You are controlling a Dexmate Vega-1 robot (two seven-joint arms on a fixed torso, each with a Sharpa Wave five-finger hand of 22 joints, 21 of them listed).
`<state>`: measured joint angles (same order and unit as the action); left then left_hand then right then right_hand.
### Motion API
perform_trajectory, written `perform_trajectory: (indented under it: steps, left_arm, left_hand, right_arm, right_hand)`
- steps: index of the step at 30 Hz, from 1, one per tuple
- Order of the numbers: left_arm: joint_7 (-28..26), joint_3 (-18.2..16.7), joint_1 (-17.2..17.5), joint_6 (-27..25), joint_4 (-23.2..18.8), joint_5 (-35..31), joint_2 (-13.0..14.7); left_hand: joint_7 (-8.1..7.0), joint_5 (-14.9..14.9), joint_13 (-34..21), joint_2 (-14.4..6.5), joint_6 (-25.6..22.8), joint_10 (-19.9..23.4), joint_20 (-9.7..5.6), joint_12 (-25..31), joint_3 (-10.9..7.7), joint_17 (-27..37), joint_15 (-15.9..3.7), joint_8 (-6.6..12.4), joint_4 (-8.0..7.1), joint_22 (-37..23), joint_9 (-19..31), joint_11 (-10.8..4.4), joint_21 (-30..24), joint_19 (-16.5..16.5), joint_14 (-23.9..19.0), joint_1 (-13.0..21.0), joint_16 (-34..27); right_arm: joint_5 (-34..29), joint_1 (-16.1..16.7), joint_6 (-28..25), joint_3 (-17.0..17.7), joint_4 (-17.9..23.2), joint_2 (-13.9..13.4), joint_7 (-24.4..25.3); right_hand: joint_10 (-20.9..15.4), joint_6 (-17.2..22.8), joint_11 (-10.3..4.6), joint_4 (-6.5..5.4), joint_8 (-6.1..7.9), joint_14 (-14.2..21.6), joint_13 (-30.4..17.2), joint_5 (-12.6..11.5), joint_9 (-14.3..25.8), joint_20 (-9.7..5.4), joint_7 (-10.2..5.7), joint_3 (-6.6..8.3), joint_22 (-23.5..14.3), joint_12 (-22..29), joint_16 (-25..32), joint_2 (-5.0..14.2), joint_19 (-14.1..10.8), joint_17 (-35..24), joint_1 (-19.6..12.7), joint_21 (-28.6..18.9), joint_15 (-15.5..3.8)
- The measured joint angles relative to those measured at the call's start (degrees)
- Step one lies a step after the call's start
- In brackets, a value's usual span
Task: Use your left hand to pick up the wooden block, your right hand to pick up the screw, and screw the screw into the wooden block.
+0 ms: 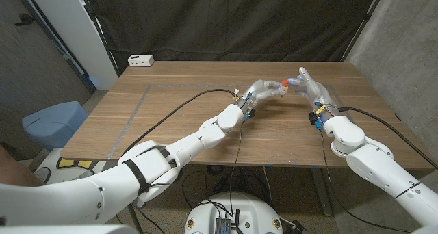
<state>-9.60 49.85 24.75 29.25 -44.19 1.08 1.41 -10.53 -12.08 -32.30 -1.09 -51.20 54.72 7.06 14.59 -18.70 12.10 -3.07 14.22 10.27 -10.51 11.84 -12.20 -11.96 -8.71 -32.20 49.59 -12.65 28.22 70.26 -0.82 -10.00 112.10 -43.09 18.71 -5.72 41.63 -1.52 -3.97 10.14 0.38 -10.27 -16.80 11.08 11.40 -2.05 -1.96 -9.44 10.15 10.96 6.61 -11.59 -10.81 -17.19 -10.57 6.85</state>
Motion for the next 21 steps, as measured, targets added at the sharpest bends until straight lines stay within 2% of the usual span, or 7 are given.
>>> perform_trajectory:
  steps: [3, 7, 21]
  left_arm:
    - [0.0, 0.0, 0.0, -0.1, -0.1, 0.0, 0.0]
    - [0.0, 0.0, 0.1, -0.2, -0.1, 0.0, 0.1]
    - [0.2, -0.1, 0.0, -0.1, 0.4, 0.1, 0.0]
  left_hand:
    - [0.0, 0.1, 0.0, 0.0, 0.0, 0.0, 0.0, 0.0, 0.0, 0.0, 0.0, 0.0, 0.0, 0.0, 0.0, 0.0, 0.0, 0.0, 0.0, 0.0, 0.0]
    - [0.0, 0.2, 0.0, 0.0, 0.0, 0.0, 0.0, 0.0, 0.0, 0.0, 0.0, 0.0, 0.0, 0.0, 0.0, 0.0, 0.0, 0.0, 0.0, 0.0, 0.0]
    - [0.0, 0.0, 0.0, 0.0, 0.0, 0.0, 0.0, 0.0, 0.0, 0.0, 0.0, 0.0, 0.0, 0.0, 0.0, 0.0, 0.0, 0.0, 0.0, 0.0, 0.0]
  right_arm:
    - [0.2, -0.4, 0.3, -0.3, -0.4, 0.0, -0.6]
    - [0.2, -0.9, 0.4, -0.7, -0.7, 0.0, -0.9]
    - [0.3, -1.6, 0.5, -1.3, -1.0, -0.1, -1.1]
  right_hand:
    - [0.5, 0.0, -0.53, 0.0, 0.0, 0.0, 0.0, 0.0, 0.0, -0.24, 0.0, 0.0, 0.0, -0.1, 0.0, -0.06, 0.2, 0.0, 0.1, 0.0, 0.0]
    - [0.5, 0.0, -0.53, 0.0, 0.37, -0.6, 0.0, 0.0, 0.0, -0.24, -0.02, 0.0, 0.0, -0.2, 0.0, -0.05, 0.2, 0.0, 0.1, 0.0, 0.0]
    - [0.0, 4.0, -1.05, 0.0, 1.75, -0.6, 0.1, 0.0, -0.3, -0.25, 0.09, 0.01, 0.0, 0.3, 0.0, -0.05, 0.2, 0.0, 0.1, 0.0, 0.0]
